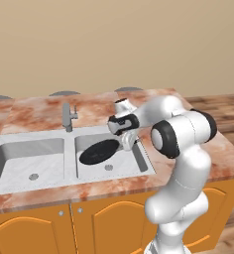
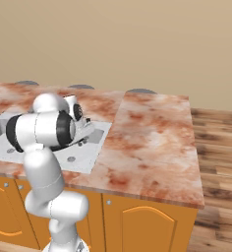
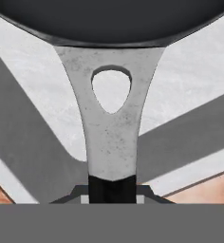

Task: Move the pot and pan from the stove into the sink.

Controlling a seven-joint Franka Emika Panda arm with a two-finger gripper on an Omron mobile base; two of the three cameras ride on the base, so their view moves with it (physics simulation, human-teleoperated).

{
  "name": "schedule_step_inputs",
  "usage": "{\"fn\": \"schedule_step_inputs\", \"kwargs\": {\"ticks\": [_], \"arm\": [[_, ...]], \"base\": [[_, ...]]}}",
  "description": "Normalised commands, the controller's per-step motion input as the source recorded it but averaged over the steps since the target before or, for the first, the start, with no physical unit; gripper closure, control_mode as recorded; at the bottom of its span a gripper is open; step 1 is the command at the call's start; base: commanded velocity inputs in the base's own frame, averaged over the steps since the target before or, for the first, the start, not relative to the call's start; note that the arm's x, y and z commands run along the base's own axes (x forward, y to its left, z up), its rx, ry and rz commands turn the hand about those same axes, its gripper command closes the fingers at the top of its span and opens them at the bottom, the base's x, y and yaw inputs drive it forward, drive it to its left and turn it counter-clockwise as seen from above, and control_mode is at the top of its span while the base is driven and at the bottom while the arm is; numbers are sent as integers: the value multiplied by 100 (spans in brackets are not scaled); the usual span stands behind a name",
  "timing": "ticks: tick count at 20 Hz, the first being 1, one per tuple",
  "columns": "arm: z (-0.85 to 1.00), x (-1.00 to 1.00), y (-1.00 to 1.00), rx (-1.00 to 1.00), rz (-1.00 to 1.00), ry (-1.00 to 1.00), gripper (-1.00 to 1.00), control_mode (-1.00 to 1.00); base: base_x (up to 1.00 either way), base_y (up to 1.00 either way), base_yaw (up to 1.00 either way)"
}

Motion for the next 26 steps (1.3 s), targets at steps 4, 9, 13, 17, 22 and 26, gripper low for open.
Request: {"fn": "schedule_step_inputs", "kwargs": {"ticks": [4,9,13,17,22,26], "arm": [[-37,54,0,1,6,-6,100,-100],[-39,47,0,1,5,-4,100,-100],[-45,36,10,2,4,-2,100,-100],[-43,40,14,2,3,-3,100,-100],[-24,26,15,3,1,-1,100,-100],[0,0,7,0,0,0,100,-100]], "base": [[0,0,0],[0,0,0],[0,0,0],[0,0,0],[0,0,0],[0,0,0]]}}
